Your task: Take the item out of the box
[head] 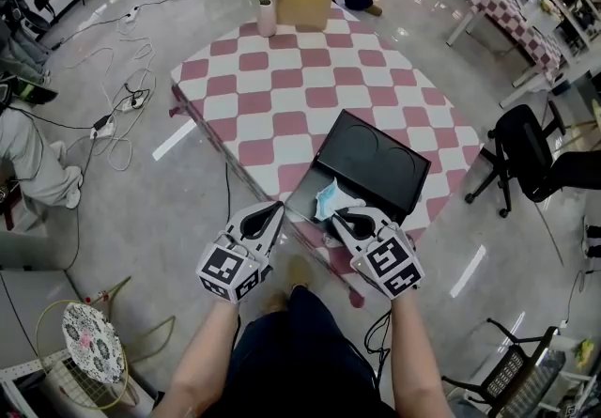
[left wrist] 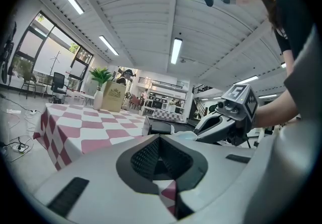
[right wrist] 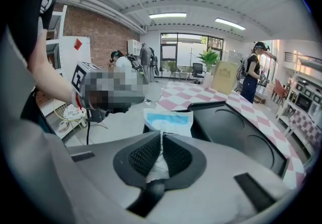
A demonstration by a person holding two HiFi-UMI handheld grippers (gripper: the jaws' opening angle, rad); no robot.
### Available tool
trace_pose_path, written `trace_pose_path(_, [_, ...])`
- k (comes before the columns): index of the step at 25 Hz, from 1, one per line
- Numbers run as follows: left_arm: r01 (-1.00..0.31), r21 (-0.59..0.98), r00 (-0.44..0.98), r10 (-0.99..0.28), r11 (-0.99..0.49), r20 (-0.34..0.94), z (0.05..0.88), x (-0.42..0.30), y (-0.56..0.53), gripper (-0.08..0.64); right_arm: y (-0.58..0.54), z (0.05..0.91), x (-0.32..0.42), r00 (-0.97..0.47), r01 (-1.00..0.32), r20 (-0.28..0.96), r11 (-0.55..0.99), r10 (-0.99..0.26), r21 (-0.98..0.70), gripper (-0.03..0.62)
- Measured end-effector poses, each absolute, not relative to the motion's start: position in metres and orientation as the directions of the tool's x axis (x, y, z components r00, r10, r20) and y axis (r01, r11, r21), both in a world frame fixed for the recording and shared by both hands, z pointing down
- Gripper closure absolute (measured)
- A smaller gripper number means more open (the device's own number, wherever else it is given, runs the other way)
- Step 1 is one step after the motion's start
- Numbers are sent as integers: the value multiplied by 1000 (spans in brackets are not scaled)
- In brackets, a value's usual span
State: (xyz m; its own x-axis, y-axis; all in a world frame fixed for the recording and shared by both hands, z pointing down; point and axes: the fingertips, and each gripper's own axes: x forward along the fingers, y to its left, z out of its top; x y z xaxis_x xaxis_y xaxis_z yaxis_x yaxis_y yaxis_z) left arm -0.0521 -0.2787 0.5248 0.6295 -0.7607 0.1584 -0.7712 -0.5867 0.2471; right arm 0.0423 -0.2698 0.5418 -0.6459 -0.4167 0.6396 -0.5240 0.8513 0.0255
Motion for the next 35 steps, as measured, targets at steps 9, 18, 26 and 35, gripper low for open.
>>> trace_pose_path(9, [-752, 248, 652, -743, -610, 149, 513, -43, -276, 557, -260, 521, 54, -675, -575, 572, 818, -466, -11, 575])
trace_pose_path(18, [-738, 240, 669, -732, -631, 131, 500, -36, -274, 557, -253, 503, 66, -692, -623, 492, 781, -528, -39, 575])
trace_pose_path(26, [-730, 234, 677, -728, -642, 113, 486, -29, -273, 557, -250, 484, 80, -684, -668, 437, 742, -584, -55, 575])
trace_pose_path(35, [-728, 222, 678, -729, -649, 92, 474, -25, -272, 557, -248, 470, 88, -683, -698, 374, 712, -628, -79, 575])
